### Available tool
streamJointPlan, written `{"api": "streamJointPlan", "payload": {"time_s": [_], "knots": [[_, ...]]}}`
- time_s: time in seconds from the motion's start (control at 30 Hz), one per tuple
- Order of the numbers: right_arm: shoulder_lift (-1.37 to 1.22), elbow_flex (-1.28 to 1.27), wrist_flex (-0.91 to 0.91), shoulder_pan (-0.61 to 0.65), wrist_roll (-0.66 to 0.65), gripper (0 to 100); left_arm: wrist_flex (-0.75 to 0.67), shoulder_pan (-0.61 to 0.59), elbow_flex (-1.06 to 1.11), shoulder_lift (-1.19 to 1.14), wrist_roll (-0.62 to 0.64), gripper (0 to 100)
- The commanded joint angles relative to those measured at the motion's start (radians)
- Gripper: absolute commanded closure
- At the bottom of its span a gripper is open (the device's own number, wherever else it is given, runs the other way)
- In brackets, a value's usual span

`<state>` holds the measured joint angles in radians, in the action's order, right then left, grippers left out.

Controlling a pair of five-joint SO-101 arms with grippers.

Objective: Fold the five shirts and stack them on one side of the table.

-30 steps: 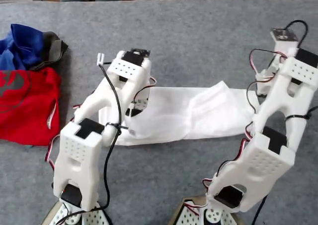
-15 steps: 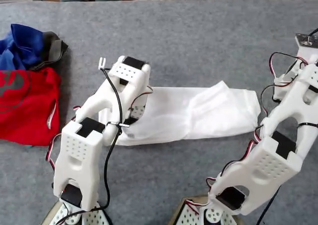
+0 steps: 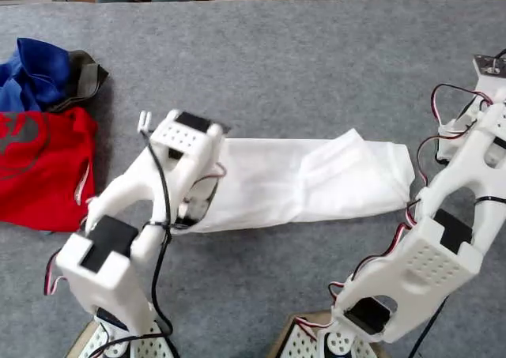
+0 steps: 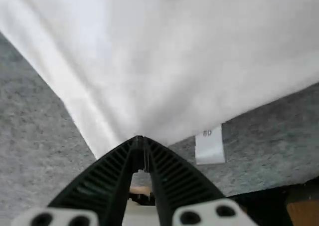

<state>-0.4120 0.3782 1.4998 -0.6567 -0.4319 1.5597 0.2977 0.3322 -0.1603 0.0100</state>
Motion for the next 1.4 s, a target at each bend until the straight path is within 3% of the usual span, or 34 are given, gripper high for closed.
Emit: {"api": "streamJointPlan", "payload": {"time_s": [0.0, 0.17, 0.33, 0.43, 0.57, 0.8, 1.03, 1.37], "knots": [[0.061, 0.048, 0.006, -0.012, -0.003, 97.7, -0.084, -0.07, 0.177, 0.074, -0.071, 97], [0.061, 0.048, 0.008, -0.012, -0.003, 97.7, -0.101, -0.213, 0.165, 0.083, -0.103, 97], [0.061, 0.077, 0.049, -0.011, -0.006, 97.7, 0.006, -0.297, -0.087, 0.083, -0.095, 97], [0.061, 0.114, 0.071, -0.011, -0.003, 97.7, 0.044, -0.332, -0.269, 0.074, -0.032, 97], [0.059, 0.124, 0.083, -0.011, -0.008, 97.7, -0.015, -0.346, -0.386, 0.029, 0.075, 96], [0.059, 0.124, 0.133, -0.021, -0.052, 97.7, -0.014, -0.355, -0.397, -0.158, 0.236, 81], [0.059, 0.122, 0.14, -0.017, -0.061, 97.7, -0.035, -0.36, -0.397, -0.19, 0.264, 78], [0.061, 0.131, 0.164, -0.011, -0.058, 97.7, -0.325, -0.364, -0.183, -0.196, 0.313, 78]]}}
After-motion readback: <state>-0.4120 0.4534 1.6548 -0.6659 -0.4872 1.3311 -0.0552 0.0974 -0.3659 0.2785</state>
